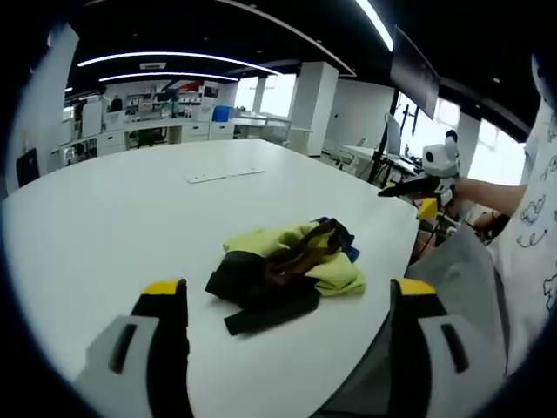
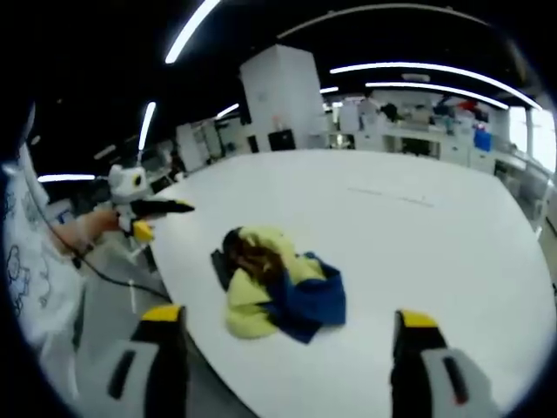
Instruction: Fold the garment on the visible template until the final outline fits inside the template.
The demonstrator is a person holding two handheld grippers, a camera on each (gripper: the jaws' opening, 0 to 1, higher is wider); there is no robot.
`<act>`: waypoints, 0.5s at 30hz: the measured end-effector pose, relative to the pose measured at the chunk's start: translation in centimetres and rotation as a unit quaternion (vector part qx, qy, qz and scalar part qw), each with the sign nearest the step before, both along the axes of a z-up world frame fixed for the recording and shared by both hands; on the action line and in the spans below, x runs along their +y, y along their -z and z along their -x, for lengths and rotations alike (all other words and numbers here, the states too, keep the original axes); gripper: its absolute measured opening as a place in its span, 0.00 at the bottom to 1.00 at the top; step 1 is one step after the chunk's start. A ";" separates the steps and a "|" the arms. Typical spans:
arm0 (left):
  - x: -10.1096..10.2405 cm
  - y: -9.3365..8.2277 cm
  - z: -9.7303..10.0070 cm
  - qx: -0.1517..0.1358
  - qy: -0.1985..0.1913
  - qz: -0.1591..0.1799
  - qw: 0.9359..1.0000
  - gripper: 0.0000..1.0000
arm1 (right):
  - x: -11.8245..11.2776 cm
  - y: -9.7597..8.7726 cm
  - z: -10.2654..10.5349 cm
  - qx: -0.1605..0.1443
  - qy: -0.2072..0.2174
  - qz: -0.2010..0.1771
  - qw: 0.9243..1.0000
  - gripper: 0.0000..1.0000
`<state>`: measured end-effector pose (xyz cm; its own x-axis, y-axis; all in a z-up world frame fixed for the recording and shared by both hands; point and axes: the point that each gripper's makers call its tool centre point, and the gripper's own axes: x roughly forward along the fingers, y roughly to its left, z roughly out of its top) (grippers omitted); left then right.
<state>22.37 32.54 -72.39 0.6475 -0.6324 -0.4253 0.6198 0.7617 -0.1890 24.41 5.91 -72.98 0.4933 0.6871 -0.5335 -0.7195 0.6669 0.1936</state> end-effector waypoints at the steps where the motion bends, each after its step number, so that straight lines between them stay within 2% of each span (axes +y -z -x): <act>1: 0.0 0.0 0.0 0.001 0.000 -0.001 1.000 0.94 | 0.0 -0.1 -0.1 -0.003 0.001 0.001 1.000 0.99; 15: 0.6 0.2 0.1 -0.003 0.001 -0.008 1.000 0.93 | 0.2 -0.3 -0.3 -0.010 -0.003 0.006 1.000 0.99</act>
